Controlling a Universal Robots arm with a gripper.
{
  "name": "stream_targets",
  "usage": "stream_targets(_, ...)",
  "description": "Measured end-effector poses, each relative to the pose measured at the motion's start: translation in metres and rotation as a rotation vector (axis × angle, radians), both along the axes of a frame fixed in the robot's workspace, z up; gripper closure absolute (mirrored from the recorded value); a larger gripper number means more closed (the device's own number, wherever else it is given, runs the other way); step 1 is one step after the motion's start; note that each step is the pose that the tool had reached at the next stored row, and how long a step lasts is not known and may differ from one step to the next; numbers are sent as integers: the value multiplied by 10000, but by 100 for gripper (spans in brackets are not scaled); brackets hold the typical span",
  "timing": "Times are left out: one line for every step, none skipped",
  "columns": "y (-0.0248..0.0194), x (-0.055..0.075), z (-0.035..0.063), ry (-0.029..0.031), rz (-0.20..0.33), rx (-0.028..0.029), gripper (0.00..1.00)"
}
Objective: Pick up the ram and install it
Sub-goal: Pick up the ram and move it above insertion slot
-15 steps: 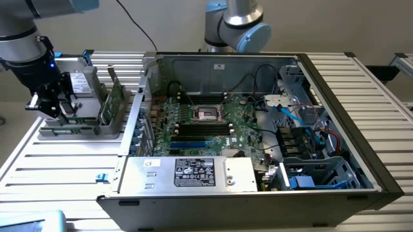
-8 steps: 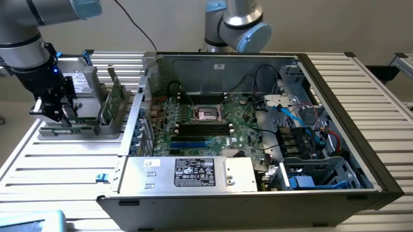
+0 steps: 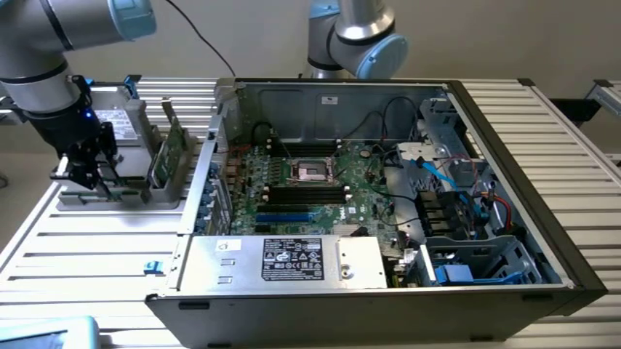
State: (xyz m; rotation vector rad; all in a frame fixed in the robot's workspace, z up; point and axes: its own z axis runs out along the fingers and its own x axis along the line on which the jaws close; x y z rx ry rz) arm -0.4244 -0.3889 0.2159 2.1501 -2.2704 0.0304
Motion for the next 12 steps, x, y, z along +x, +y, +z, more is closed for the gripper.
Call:
stream_targets(0,0,-19,2,1,-1,57)
stream_targets(0,0,-37,2,2,-1,57)
stream_targets(0,-1,-51,3,3,0,57)
stream_targets(0,-1,-59,5,6,-1,57)
stream_targets(0,-1,-61,8,10,-2,57)
stream_targets(-1,-2,-62,11,10,-2,57)
stream_targets(0,-1,-67,15,11,1,57)
stream_targets(0,-2,-77,18,10,1,57)
stream_targets(0,-3,-88,18,12,1,57)
stream_targets(0,-3,-98,20,12,0,57)
stream_targets(2,-3,-107,20,12,0,57)
stream_targets(4,-4,-113,22,11,0,57)
